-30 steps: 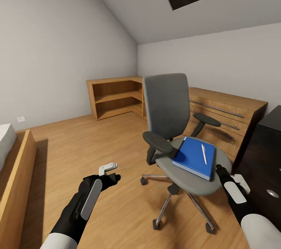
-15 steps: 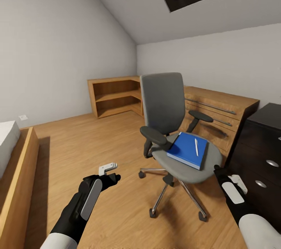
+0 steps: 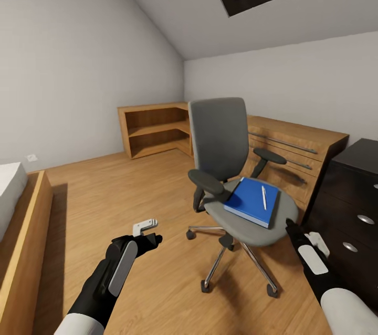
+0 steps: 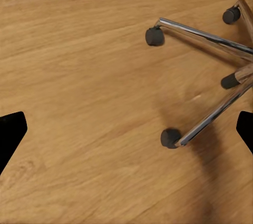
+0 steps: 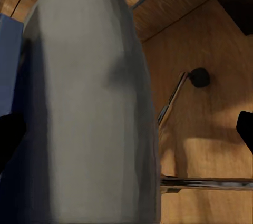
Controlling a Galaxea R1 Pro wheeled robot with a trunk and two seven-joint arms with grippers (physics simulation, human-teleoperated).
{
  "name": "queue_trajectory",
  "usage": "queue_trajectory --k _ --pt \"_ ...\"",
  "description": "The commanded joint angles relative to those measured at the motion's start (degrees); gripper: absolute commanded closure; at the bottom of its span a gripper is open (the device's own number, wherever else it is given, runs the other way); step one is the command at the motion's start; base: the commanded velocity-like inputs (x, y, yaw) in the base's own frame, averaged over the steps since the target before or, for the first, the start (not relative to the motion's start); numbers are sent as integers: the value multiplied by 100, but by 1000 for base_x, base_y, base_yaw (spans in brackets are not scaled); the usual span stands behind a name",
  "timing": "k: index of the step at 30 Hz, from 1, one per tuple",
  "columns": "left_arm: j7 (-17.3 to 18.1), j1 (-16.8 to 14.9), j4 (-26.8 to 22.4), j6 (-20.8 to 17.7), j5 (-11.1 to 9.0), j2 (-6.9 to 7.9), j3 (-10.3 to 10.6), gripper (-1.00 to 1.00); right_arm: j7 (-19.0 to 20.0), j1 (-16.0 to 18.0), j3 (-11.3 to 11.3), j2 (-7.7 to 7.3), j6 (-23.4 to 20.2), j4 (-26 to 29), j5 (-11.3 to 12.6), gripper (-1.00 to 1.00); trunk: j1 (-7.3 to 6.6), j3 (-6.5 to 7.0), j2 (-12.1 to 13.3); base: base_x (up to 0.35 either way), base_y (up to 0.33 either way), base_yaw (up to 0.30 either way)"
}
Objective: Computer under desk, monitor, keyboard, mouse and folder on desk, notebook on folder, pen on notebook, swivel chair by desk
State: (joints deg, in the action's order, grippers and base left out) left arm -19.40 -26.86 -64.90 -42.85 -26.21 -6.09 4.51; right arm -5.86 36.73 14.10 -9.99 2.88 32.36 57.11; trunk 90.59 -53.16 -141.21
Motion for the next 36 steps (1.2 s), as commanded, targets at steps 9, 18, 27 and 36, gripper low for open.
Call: queue_trajectory --k 9,18,27,36 --pt "-55 -3 -5 -13 -60 1 6 -100 150 1 -31 22 -24 -19 71 -100 -1 -6 -3 -113 0 0" --pt "-55 -3 -5 -13 -60 2 6 -100 484 -6 -38 27 -417 -20 69 -100 -1 -6 -3 -5 0 0" --pt "-55 -3 -5 -13 -60 2 6 -100 543 -8 -29 152 -673 -19 72 -100 -1 -6 -3 0 0 0" --pt "-55 -3 -5 -13 -60 2 6 -100 550 -19 -22 263 -757 -28 72 -100 -1 -6 -3 0 0 0"
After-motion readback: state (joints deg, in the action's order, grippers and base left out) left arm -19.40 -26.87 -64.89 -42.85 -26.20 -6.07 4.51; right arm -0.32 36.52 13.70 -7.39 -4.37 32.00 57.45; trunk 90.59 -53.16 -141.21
